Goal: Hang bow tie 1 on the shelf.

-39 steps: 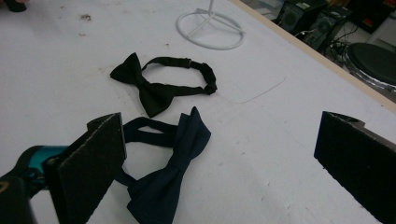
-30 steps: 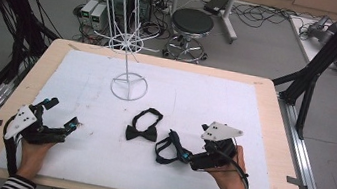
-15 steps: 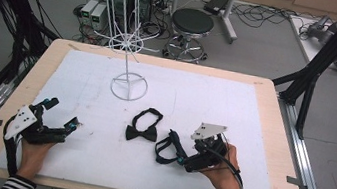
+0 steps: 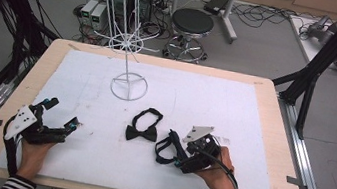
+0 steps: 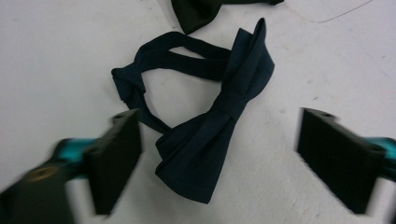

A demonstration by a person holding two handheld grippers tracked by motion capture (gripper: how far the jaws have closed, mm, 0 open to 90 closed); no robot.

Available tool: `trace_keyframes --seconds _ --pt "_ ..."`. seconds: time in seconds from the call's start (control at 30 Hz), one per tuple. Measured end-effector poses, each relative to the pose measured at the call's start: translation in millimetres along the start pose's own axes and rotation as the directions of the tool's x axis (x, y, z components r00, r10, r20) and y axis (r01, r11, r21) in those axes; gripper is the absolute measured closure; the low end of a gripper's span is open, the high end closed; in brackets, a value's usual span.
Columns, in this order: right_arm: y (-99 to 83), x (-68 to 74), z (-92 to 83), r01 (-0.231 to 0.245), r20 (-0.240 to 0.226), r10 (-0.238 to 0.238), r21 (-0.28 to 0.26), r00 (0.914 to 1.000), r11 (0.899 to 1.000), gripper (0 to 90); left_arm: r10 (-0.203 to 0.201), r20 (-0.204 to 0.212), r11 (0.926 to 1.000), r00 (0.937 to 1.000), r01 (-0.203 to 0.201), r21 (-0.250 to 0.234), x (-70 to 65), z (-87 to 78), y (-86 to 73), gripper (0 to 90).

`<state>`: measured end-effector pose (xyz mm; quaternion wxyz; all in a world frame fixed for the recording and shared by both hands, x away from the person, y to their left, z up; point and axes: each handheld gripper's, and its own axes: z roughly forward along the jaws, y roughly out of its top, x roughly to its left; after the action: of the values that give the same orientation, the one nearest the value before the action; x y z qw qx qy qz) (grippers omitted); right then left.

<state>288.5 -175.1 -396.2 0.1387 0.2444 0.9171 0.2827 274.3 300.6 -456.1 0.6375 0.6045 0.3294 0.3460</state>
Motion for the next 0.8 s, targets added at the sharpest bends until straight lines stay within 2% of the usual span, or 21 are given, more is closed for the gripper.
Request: trace_keyframes --seconds 0.2,0.3,0.47,0.5,0.8 --pt "-1.1 1.1 8.0 0.005 -0.002 -0.005 0.059 1.0000 0.998 21.5 0.001 0.001 1.0000 1.0000 -0.001 -0.001 0.0 0.0 0.0 1.7" --pt "-1.3 1.2 9.7 0.006 -0.005 -0.006 0.068 1.0000 0.998 25.0 0.001 0.001 1.0000 1.0000 -0.001 0.000 -0.1 0.0 0.0 1.7" --pt "-2.9 0.3 11.5 -0.002 -0.024 0.005 0.091 0.9997 0.996 32.5 0.001 0.001 1.0000 1.0000 -0.001 -0.001 0.0 0.0 0.0 1.7" --pt "-3.6 0.7 12.3 0.001 -0.027 0.002 0.111 0.9996 0.994 36.1 0.001 0.001 1.0000 1.0000 -0.001 -0.001 0.0 0.0 0.0 1.7" --pt "-6.5 -1.4 14.5 -0.008 -0.046 0.014 0.126 0.9989 0.992 46.9 0.000 0.001 1.0000 1.0000 0.000 -0.001 0.1 0.0 0.0 1.7"
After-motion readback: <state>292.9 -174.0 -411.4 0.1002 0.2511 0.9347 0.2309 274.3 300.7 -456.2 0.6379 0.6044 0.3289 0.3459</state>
